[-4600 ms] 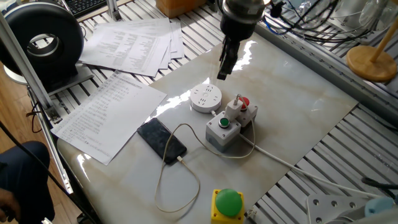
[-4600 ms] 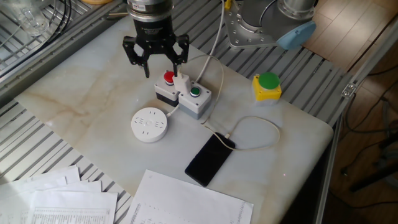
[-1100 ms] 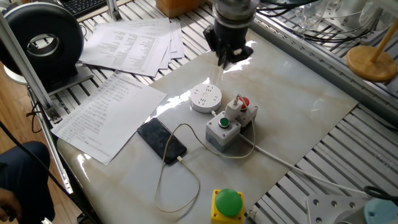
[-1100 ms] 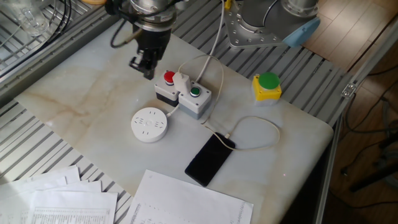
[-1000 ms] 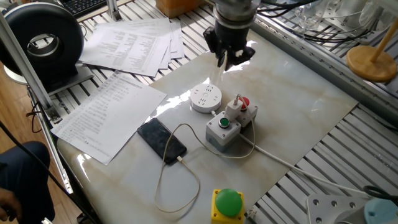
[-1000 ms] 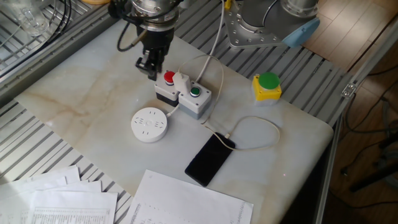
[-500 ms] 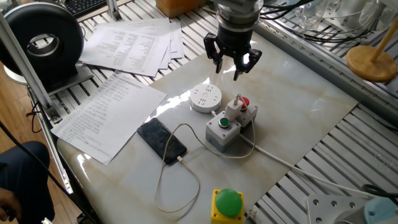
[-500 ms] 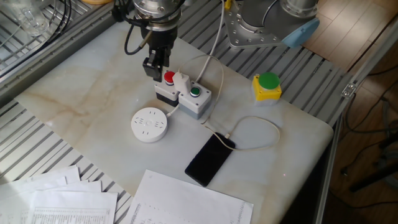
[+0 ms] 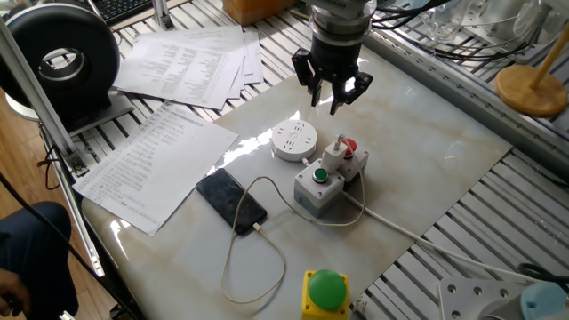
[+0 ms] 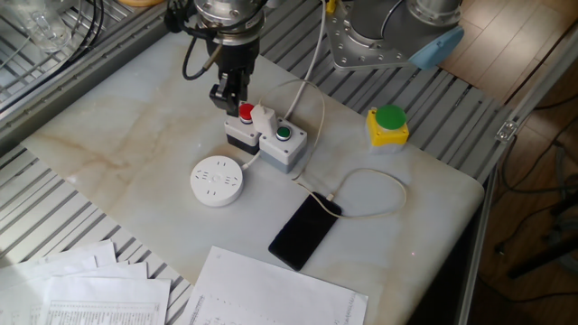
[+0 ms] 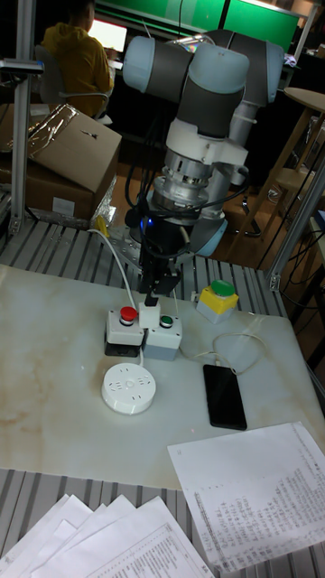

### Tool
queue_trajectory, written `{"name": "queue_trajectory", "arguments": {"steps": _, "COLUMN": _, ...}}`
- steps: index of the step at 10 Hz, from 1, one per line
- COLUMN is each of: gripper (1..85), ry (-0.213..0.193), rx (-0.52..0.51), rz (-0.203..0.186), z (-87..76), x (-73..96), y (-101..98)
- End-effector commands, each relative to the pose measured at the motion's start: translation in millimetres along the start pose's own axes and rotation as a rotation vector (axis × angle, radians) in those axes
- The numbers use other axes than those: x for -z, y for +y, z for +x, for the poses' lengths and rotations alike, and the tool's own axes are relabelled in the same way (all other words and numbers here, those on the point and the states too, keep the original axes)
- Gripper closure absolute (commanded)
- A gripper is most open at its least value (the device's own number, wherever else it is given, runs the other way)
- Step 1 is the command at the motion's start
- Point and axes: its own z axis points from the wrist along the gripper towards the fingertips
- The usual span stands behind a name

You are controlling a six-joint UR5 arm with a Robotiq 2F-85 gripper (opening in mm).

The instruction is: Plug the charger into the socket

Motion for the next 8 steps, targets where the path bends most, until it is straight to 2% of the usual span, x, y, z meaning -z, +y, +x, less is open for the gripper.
{"name": "queue_trajectory", "arguments": {"steps": 1, "gripper": 46.7, "ry": 0.033, "rx": -0.027, "rz": 0.012, "z": 9.1, "x": 1.3, "y": -2.8}}
{"name": "queue_trajectory", "arguments": {"steps": 2, "gripper": 44.7, "ry": 0.035, "rx": -0.016, "rz": 0.008, "z": 9.6, "x": 1.3, "y": -1.8}}
{"name": "queue_trajectory", "arguments": {"steps": 3, "gripper": 41.3, "ry": 0.015, "rx": -0.008, "rz": -0.008, "z": 4.5, "x": 1.2, "y": 2.3}}
{"name": "queue_trajectory", "arguments": {"steps": 4, "gripper": 33.3, "ry": -0.004, "rx": 0.005, "rz": -0.028, "z": -1.3, "x": -2.5, "y": 12.4}}
{"name": "queue_trajectory", "arguments": {"steps": 5, "gripper": 30.7, "ry": -0.02, "rx": 0.004, "rz": -0.026, "z": -6.3, "x": -9.8, "y": 23.3}}
{"name": "queue_trajectory", "arguments": {"steps": 8, "gripper": 30.0, "ry": -0.068, "rx": -0.098, "rz": -0.019, "z": -13.3, "x": -19.7, "y": 48.4}}
